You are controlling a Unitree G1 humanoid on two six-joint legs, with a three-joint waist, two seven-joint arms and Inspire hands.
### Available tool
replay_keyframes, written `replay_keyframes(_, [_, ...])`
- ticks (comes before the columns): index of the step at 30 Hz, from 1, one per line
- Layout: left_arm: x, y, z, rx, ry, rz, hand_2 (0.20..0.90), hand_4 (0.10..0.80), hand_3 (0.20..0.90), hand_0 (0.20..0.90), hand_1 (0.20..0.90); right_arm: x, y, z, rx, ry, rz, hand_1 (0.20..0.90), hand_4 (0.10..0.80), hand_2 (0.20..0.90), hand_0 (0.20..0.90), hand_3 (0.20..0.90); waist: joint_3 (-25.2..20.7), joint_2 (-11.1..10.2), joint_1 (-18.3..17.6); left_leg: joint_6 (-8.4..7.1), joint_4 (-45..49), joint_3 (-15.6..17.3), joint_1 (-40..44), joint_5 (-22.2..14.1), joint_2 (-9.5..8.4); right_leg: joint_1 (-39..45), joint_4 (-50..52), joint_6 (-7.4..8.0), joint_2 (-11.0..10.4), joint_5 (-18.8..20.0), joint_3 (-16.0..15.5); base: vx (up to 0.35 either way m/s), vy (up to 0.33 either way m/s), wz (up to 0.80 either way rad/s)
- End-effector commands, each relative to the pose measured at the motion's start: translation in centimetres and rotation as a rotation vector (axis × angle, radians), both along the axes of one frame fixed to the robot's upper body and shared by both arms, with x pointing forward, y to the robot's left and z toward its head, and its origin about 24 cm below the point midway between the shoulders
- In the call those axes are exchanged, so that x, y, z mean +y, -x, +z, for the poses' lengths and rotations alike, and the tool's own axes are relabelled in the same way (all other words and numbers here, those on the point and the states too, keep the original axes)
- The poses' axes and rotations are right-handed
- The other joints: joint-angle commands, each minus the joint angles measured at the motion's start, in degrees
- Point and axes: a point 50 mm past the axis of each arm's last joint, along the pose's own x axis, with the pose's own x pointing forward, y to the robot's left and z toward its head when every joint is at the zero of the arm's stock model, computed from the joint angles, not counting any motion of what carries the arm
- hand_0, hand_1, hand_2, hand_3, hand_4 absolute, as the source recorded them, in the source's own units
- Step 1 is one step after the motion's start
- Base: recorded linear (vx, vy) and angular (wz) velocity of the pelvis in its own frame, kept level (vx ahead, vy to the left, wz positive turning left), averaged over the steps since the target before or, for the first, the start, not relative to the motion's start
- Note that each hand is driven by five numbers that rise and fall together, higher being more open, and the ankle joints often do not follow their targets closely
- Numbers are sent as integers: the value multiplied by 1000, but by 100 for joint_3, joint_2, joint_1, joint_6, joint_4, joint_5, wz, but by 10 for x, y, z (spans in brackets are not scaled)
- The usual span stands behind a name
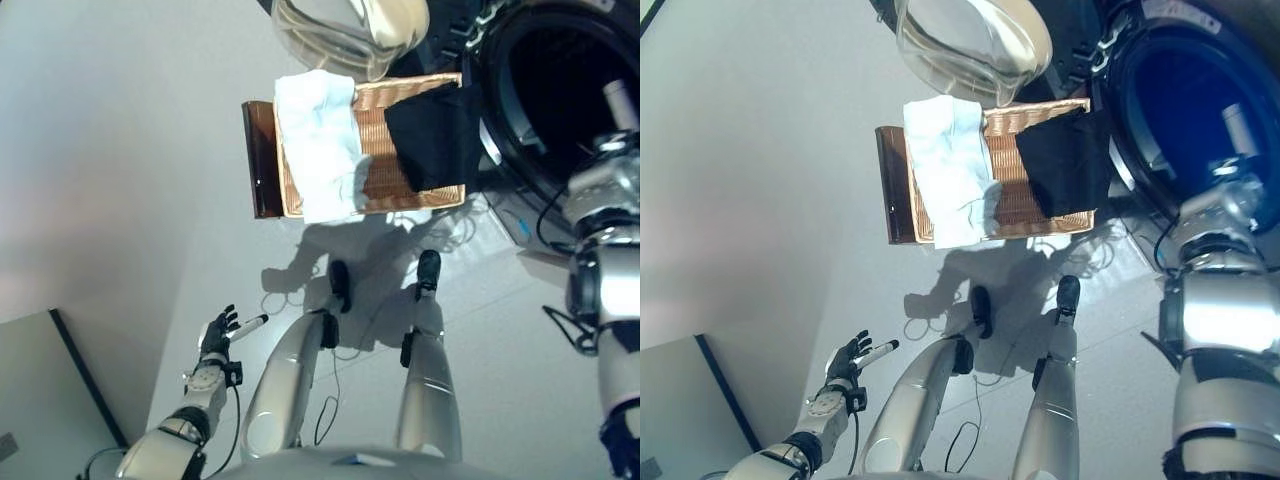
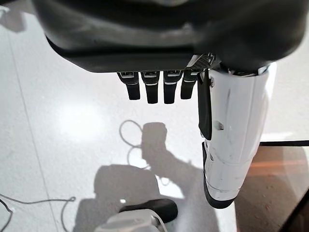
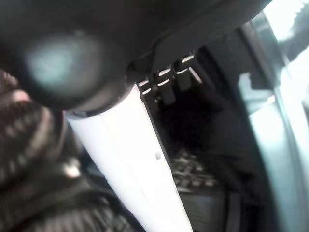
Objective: Pick up the clothes and place them into the washing machine
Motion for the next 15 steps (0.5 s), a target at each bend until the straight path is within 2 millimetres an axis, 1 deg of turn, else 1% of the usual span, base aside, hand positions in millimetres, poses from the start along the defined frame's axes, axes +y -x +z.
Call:
replay_keyframes(1, [39, 23, -4, 66, -111, 103, 900, 800, 900, 900, 900, -3, 4, 53, -106, 271, -53, 900, 800, 900, 900, 900, -286, 132, 336, -880, -2541, -414, 1302, 1030, 118, 624, -19, -54, 336, -436, -225, 0, 0, 0])
replay_keyframes(2, [39, 21, -4, 60, -115, 108, 900, 800, 900, 900, 900, 0, 2, 48, -78, 300, -64, 900, 800, 900, 900, 900, -285, 115, 331, -876, -2541, -416, 1313, 1031, 114, 643, -23, -53, 339, -433, -228, 0, 0, 0])
replay_keyframes(3, [39, 22, -4, 61, -116, 108, 900, 800, 900, 900, 900, 1, 2, 48, -76, 301, -65, 900, 800, 900, 900, 900, -284, 113, 328, -875, -2541, -417, 1317, 1031, 113, 648, -25, -53, 338, -433, -229, 0, 0, 0])
replay_keyframes(4, [39, 20, -2, 51, -127, 112, 900, 800, 900, 900, 900, 9, -1, 45, -39, 378, -66, 900, 800, 900, 900, 900, -281, 81, 319, -869, -2541, -420, 1326, 1040, 116, 677, -28, -53, 342, -430, -228, -11, 1, 3])
replay_keyframes(7, [37, 17, 0, 32, -144, 120, 900, 800, 900, 900, 900, 22, -4, 40, 55, 555, -134, 900, 800, 900, 900, 900, -271, 49, 306, -858, -2541, -429, 1375, 1016, 107, 753, -38, -51, 359, -442, -237, -26, -1, 4])
replay_keyframes(8, [38, 15, 2, 23, -155, 123, 900, 800, 900, 900, 900, 25, -5, 39, 84, 604, -142, 900, 800, 900, 900, 900, -281, 24, 295, -851, -2541, -435, 1356, 1044, 100, 743, -50, -52, 356, -413, -242, 0, 0, 0])
replay_keyframes(9, [38, 15, 2, 23, -155, 123, 900, 800, 900, 900, 900, 25, -5, 39, 84, 604, -142, 900, 800, 900, 900, 900, -282, 23, 295, -851, -2541, -435, 1354, 1044, 99, 742, -51, -52, 355, -412, -243, -33, -10, -1])
replay_keyframes(10, [38, 12, 4, 9, -164, 128, 900, 800, 900, 900, 900, 31, -6, 37, 139, 711, -174, 900, 800, 900, 900, 900, -291, -17, 289, -849, -2541, -447, 1367, 1048, 100, 773, -66, -50, 356, -404, -251, 0, 0, 0])
replay_keyframes(11, [38, 12, 4, 9, -165, 128, 900, 800, 900, 900, 900, 31, -6, 37, 139, 711, -174, 900, 800, 900, 900, 900, -293, -18, 288, -849, -2541, -448, 1366, 1048, 99, 772, -67, -50, 356, -404, -252, 0, 0, 0])
replay_keyframes(13, [38, 9, 5, -6, -168, 138, 900, 800, 900, 900, 900, 40, -8, 32, 179, 827, -169, 900, 800, 900, 900, 900, -296, -83, 290, -844, -2541, -459, 1380, 1061, 104, 794, -73, -54, 354, -393, -268, 0, 0, 0])
replay_keyframes(14, [38, 10, 5, -5, -169, 138, 900, 800, 900, 900, 900, 40, -8, 32, 180, 828, -169, 900, 800, 900, 900, 900, -299, -84, 289, -844, -2541, -460, 1381, 1061, 103, 797, -74, -54, 353, -394, -269, 0, 0, 0])
replay_keyframes(15, [38, 9, 6, -11, -168, 147, 900, 800, 900, 900, 900, 50, -10, 27, 202, 933, -132, 900, 800, 900, 900, 900, -307, -134, 274, -842, -2541, -477, 1398, 1066, 106, 821, -75, -56, 357, -389, -266, 0, 0, 0])
